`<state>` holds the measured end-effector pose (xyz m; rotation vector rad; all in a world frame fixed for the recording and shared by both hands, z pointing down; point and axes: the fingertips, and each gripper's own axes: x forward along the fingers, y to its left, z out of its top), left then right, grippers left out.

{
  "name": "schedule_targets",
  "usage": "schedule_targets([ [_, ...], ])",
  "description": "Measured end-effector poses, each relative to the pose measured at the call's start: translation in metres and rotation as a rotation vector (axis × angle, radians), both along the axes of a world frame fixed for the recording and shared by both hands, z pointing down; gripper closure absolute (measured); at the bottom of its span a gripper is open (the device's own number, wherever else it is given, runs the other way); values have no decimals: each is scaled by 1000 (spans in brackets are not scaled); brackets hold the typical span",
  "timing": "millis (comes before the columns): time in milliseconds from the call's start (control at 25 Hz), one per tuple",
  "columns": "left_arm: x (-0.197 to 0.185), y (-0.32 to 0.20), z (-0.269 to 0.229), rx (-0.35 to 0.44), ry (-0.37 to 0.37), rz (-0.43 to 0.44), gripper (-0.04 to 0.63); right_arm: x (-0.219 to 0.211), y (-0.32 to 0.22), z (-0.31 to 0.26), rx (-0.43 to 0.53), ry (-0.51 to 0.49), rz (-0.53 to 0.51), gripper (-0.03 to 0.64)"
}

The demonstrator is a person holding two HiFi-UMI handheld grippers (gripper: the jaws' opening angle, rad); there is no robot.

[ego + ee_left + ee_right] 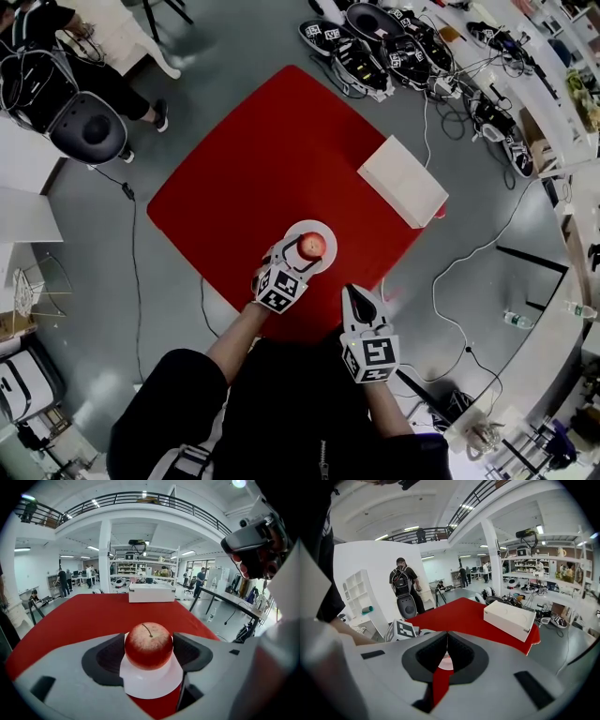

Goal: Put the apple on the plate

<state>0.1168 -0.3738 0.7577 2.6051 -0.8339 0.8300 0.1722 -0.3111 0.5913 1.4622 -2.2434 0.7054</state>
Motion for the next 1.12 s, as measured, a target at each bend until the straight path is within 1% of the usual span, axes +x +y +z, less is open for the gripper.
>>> schedule_targets([
  [80,-1,1,1,3,-4,2,278,-2,2,-2,7,1,0,606],
  [280,-5,5,-14,16,22,-17,273,-3,8,-8,26,-4,2,606],
  [400,-11,12,-31,41,56,-31,276,-9,12,-10,30,-10,-10,606],
  [440,-15,15,-39,55,69,-37,287,-11,13,-11,32,-12,-14,606],
  [560,-23,22,-72,116,117,-53,384,-16,16,-17,50,-12,-21,604],
  [600,-26,23,-85,143,132,-61,424,-17,17,-21,59,-13,-22,606],
  [680,-33,25,-108,193,154,-80,531,-19,18,-28,83,-17,-25,606],
  [720,-36,28,-117,212,162,-86,569,-20,19,-31,94,-18,-28,606],
  [760,-39,31,-125,225,170,-89,586,-22,21,-34,105,-20,-32,606],
  [800,-41,34,-132,232,175,-91,589,-23,24,-36,116,-20,-35,606],
  [1000,-57,56,-168,244,219,-121,589,-33,40,-47,173,-25,-35,606],
  [1120,-58,65,-188,269,225,-114,589,-36,44,-57,198,-24,-37,606],
])
